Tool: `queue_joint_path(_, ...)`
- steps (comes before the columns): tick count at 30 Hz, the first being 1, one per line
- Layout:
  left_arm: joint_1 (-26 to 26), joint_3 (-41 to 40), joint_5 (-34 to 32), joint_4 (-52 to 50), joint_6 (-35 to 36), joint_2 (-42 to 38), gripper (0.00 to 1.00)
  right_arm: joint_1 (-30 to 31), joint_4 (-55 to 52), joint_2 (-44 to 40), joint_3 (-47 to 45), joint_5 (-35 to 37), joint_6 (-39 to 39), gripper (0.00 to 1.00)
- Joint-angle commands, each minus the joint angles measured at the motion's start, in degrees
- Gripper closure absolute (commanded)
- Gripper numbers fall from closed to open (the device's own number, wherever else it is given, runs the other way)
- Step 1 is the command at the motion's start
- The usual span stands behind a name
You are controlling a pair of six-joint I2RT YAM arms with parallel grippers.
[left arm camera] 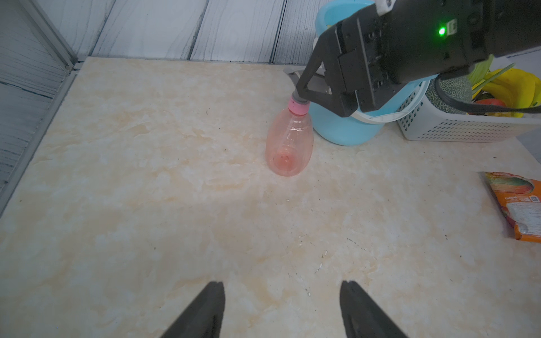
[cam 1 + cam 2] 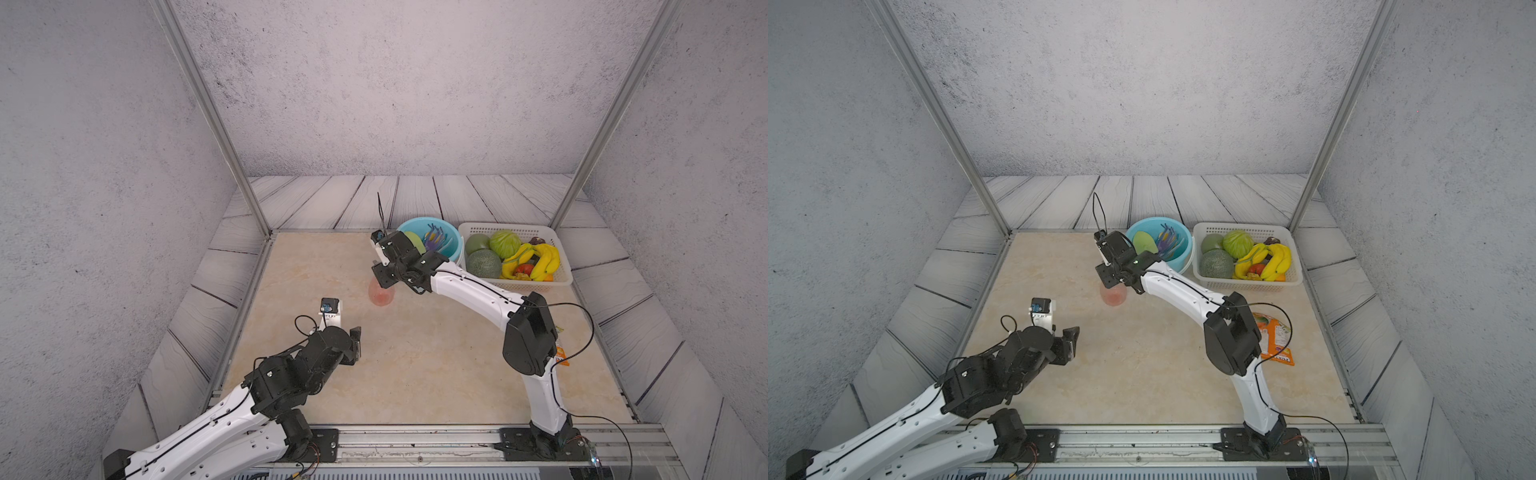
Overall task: Organize the gardening tools
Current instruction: Place the gardening tool at the center of the board, then reset both arms
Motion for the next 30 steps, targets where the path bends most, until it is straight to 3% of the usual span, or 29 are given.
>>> queue_joint_path(1,0.80,1.73,0.67,-0.58,-0.22,1.27,0.28,0.24,-1.05,-6.57,-2.21,2.24,0.13,0.39)
queue_joint_path(6,2.55,5.11,1.91,-2.07,-0.57,4.77,0.27,0.24,0.10,-14.29,-7.94,3.15,0.72,0.36)
queue_joint_path(14,9.46,10.87,8.24,-3.46,-0.19,12.01,0.23,-0.14,2.21,-29.37,-21.30,8.30,1.66,0.27)
queue_joint_path(18,12.35,14.08,8.52,-3.39,1.54,15.12,0.11,-1.56,2.69,-36.39,-27.43,12.78,2.68,0.19)
queue_joint_path(30,23.45,25.55,4.10,-6.97,8.47,25.54,0.00,-16.77,7.97,-55.54,-46.43,14.77,5.56,0.14)
